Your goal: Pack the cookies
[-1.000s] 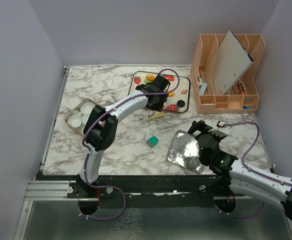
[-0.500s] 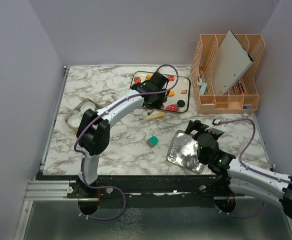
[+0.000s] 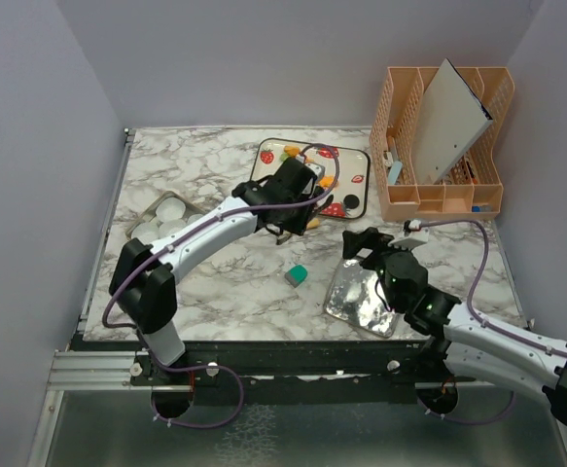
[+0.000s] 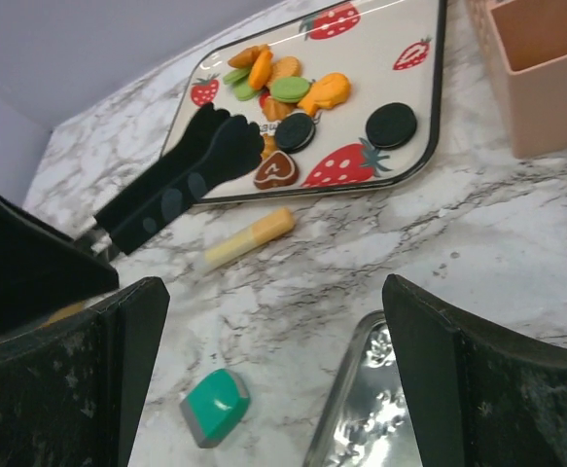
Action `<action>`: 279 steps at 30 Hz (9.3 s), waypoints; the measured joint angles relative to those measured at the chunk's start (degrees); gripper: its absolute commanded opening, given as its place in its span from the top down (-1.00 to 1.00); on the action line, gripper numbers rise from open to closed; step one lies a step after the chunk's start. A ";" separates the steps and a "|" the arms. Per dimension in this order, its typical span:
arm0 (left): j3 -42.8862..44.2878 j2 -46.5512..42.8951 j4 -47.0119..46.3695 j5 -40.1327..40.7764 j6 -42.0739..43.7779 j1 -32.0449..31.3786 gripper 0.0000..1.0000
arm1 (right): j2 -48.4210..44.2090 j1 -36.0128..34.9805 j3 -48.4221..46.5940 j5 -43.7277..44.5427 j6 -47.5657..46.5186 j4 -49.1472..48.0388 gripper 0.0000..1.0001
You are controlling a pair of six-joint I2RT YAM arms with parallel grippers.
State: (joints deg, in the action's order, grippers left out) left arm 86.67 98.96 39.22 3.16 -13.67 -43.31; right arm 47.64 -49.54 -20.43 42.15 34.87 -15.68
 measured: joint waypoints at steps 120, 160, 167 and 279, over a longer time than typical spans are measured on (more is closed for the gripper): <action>-33.90 -16.04 -46.23 1.70 -1.36 -18.91 0.58 | -8.07 8.35 13.00 -17.29 50.62 -7.13 -0.53; -3.63 1.79 -9.35 8.13 -5.38 0.50 0.09 | -14.25 8.35 5.09 -2.69 -2.36 6.32 -0.81; 0.15 6.60 -8.00 8.20 -4.46 1.14 0.06 | -16.35 8.35 6.54 0.07 -2.40 6.27 -0.81; -16.79 -21.14 2.84 6.47 -0.74 30.12 0.97 | -16.81 8.35 8.52 4.79 -1.27 6.29 -0.99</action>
State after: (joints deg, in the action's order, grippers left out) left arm 69.89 77.82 42.06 9.63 -14.41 -13.19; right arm 30.83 -41.19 -11.90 46.94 33.61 -9.39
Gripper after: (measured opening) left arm 0.394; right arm 0.997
